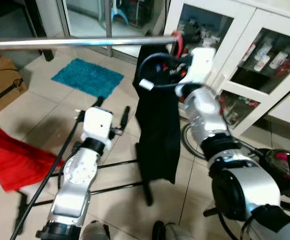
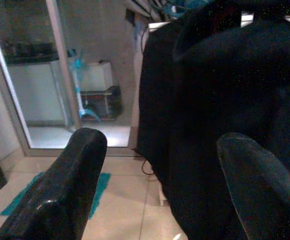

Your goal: Hang hanger

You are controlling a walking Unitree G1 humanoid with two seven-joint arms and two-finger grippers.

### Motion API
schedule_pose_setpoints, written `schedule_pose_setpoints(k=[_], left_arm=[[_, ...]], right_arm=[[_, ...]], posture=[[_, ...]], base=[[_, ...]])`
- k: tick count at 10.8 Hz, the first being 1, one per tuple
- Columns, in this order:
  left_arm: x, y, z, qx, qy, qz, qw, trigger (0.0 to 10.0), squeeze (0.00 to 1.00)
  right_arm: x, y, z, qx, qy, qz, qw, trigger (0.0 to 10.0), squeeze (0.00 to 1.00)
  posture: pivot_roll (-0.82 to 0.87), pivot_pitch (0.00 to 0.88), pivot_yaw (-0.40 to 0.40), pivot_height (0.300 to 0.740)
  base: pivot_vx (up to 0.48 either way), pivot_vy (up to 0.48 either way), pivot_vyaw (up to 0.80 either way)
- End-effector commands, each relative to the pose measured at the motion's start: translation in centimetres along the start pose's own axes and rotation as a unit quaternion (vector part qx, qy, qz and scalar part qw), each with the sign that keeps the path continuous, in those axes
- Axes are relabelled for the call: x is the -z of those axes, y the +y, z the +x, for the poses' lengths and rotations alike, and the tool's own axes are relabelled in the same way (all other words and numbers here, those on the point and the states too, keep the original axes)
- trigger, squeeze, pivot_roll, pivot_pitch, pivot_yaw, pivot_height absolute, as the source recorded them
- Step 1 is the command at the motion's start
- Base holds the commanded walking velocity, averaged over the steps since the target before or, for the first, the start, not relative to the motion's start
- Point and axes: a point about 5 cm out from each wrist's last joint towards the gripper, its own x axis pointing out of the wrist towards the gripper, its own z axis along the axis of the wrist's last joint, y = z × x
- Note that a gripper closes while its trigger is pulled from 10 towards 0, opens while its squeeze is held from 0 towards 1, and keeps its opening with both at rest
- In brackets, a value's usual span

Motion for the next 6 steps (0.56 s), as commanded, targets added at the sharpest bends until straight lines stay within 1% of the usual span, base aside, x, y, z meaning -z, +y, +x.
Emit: schedule_pose_setpoints(k=[1, 2, 3, 4, 5, 6], left_arm=[[0.1, -0.2, 0.2, 0.010, 0.000, 0.001, 1.000, 10.0, 0.00], [0.3, -0.2, 0.1, 0.011, 0.003, 0.000, 1.000, 10.0, 0.00], [0.3, -0.3, 0.2, 0.013, 0.005, 0.000, 1.000, 10.0, 0.00], [0.4, -0.5, 0.3, 0.014, 0.004, -0.001, 1.000, 10.0, 0.00], [0.5, -0.4, 0.2, 0.013, 0.005, -0.003, 1.000, 10.0, 0.00], [0.7, -0.4, 0.0, 0.013, 0.008, -0.003, 1.000, 10.0, 0.00]], right_arm=[[-4.9, -0.9, 0.6, 0.015, -0.120, 0.011, 0.993, 0.0, 0.00], [-4.9, -1.1, 0.5, 0.011, -0.117, 0.007, 0.993, 0.0, 0.00], [-3.8, -1.2, 0.3, 0.011, -0.089, 0.016, 0.996, 0.0, 0.00], [-2.3, -1.2, -0.1, 0.006, -0.053, 0.023, 0.998, 0.0, 0.00], [-0.3, -0.6, -0.6, -0.012, -0.006, 0.032, 0.999, 0.0, 0.00], [1.1, 0.1, -1.2, -0.036, 0.025, 0.031, 0.999, 0.0, 0.00]], posture=[[0.04, 0.071, -0.061, 0.740], [0.04, 0.071, -0.059, 0.740], [0.03, 0.072, -0.061, 0.740], [0.03, 0.073, -0.066, 0.740], [0.03, 0.073, -0.068, 0.740], [0.04, 0.073, -0.069, 0.740]], base=[[0.000, 0.000, 0.00], [0.000, 0.000, 0.00], [0.000, 0.000, 0.00], [0.000, 0.000, 0.00], [0.000, 0.000, 0.00], [0.000, 0.000, 0.00]])
